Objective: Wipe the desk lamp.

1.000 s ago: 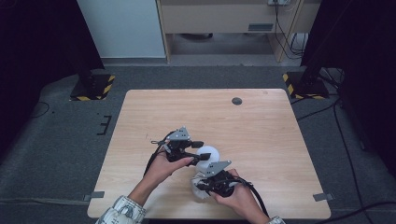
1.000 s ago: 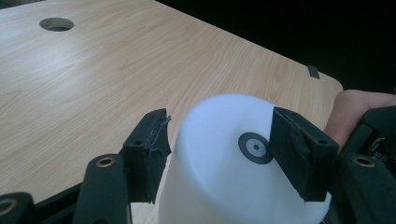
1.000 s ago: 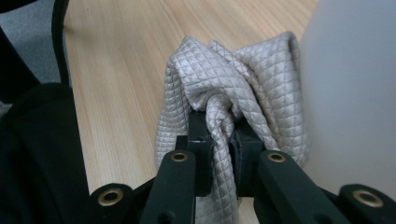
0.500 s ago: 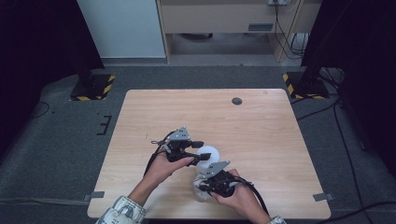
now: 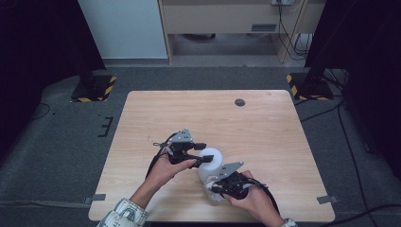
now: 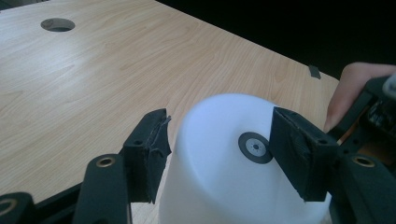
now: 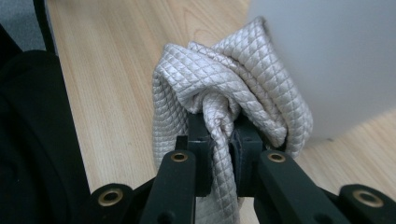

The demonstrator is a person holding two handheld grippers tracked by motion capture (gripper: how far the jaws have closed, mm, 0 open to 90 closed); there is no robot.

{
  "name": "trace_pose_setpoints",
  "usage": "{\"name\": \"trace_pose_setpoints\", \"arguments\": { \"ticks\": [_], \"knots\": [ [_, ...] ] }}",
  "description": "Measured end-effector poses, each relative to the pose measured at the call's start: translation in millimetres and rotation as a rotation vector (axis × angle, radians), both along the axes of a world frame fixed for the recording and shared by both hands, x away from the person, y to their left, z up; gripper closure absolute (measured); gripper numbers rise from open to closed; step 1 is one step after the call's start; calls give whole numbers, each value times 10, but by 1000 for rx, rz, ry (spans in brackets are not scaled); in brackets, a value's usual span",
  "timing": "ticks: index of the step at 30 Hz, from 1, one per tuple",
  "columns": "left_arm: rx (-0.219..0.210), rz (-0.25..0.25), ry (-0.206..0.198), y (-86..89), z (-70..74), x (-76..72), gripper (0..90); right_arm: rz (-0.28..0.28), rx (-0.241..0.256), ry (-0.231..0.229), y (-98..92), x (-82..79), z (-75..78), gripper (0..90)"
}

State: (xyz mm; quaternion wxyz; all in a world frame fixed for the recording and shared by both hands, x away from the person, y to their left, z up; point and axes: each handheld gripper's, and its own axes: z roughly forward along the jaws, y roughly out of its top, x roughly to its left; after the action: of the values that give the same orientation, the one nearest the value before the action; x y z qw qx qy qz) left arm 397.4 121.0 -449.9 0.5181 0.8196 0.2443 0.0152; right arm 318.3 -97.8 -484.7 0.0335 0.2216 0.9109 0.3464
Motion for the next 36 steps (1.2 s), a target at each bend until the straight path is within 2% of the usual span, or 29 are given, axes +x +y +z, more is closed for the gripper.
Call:
{"name": "trace_pose_setpoints", "arguments": {
  "ticks": [6, 13, 16, 23, 28, 34, 36],
  "knots": [
    [1, -1, -2, 2, 1, 1, 372, -35, 55, -14, -199, 28, 142, 813],
    [0, -2, 0, 2, -1, 4, 372, -134, 108, -32, -472, 131, 219, 814],
    [-1, -3, 2, 2, -3, 7, 372, -145, 138, -30, -510, 148, 250, 815],
    [-2, -1, 4, 11, -3, 10, 371, -66, 105, -20, -285, 60, 196, 814],
    [1, 3, 2, 21, -1, 17, 372, -36, 124, -34, -150, 15, 211, 815],
    [-2, 9, 3, 26, -4, 24, 372, -28, 168, -64, 18, -24, 226, 813],
    [-2, 9, 2, 26, -4, 24, 372, -23, 162, -82, 94, -36, 197, 813]
  ]
}}
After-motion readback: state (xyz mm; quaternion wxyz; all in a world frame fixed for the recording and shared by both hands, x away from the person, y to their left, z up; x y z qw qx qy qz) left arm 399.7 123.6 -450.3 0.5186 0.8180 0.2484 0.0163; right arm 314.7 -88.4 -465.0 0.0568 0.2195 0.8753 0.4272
